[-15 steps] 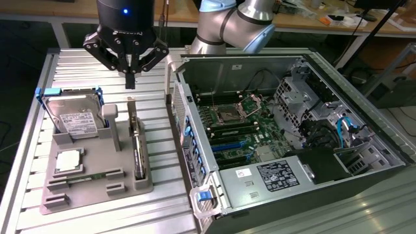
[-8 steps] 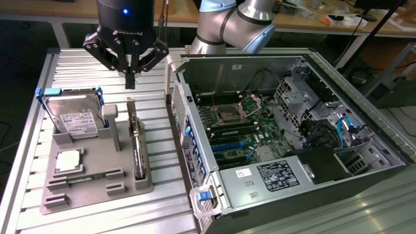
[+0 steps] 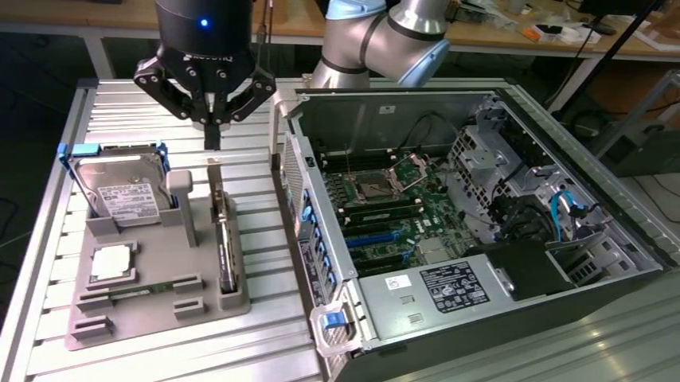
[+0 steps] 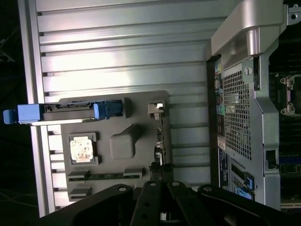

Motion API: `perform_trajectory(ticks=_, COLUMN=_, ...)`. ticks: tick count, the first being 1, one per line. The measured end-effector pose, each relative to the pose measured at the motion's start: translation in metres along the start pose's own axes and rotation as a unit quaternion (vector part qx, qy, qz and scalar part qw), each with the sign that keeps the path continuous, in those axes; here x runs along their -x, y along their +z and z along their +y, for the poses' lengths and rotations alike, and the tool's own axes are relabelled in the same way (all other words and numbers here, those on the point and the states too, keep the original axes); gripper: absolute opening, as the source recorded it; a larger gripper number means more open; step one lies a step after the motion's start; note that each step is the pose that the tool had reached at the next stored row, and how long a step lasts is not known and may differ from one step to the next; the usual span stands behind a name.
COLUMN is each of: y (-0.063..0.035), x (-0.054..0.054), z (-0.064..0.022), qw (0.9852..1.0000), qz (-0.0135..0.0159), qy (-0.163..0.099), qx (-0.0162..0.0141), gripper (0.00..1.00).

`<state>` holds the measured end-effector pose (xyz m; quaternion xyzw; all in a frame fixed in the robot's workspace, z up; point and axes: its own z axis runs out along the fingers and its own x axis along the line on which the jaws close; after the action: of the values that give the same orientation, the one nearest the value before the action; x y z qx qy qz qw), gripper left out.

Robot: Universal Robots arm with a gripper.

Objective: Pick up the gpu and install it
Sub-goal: 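Pick up the gpu and move the gpu toward the slot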

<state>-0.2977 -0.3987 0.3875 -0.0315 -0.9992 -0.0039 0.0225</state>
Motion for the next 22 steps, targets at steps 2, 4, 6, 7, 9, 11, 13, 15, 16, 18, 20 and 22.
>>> perform_trajectory(ticks=2, y=0.0, x=0.0, z=-0.0029, qw=1.0, qz=0.0, qy=0.0, qx=0.0, gripper=0.11)
perform_trajectory(ticks=4, y=0.0, x=0.0, z=-0.0053, qw=1.0, qz=0.0, qy=0.0, qx=0.0, gripper=0.11)
perform_trajectory(ticks=6, y=-0.0001, x=0.0, z=-0.0081, qw=1.0, qz=0.0, qy=0.0, qx=0.0, gripper=0.11)
perform_trajectory(ticks=7, y=-0.0001, x=0.0, z=-0.0097, qw=1.0, qz=0.0, qy=0.0, qx=0.0, gripper=0.11)
perform_trajectory(ticks=9, y=-0.0001, x=0.0, z=-0.0116, qw=1.0, qz=0.0, qy=0.0, qx=0.0, gripper=0.11)
perform_trajectory(ticks=11, y=-0.0001, x=0.0, z=-0.0125, qw=1.0, qz=0.0, qy=0.0, qx=0.0, gripper=0.11)
perform_trajectory(ticks=13, y=-0.0001, x=0.0, z=-0.0138, qw=1.0, qz=0.0, qy=0.0, qx=0.0, gripper=0.11)
perform_trajectory(ticks=15, y=-0.0001, x=0.0, z=-0.016, qw=1.0, qz=0.0, qy=0.0, qx=0.0, gripper=0.11)
perform_trajectory(ticks=16, y=-0.0002, x=0.0, z=-0.0168, qw=1.0, qz=0.0, qy=0.0, qx=0.0, gripper=0.11)
perform_trajectory(ticks=18, y=-0.0001, x=0.0, z=-0.0173, qw=1.0, qz=0.0, qy=0.0, qx=0.0, gripper=0.11)
perform_trajectory(ticks=20, y=-0.0001, x=0.0, z=-0.0173, qw=1.0, qz=0.0, qy=0.0, qx=0.0, gripper=0.11)
perform_trajectory(ticks=22, y=-0.0001, x=0.0, z=-0.0173, qw=1.0, qz=0.0, qy=0.0, qx=0.0, gripper=0.11)
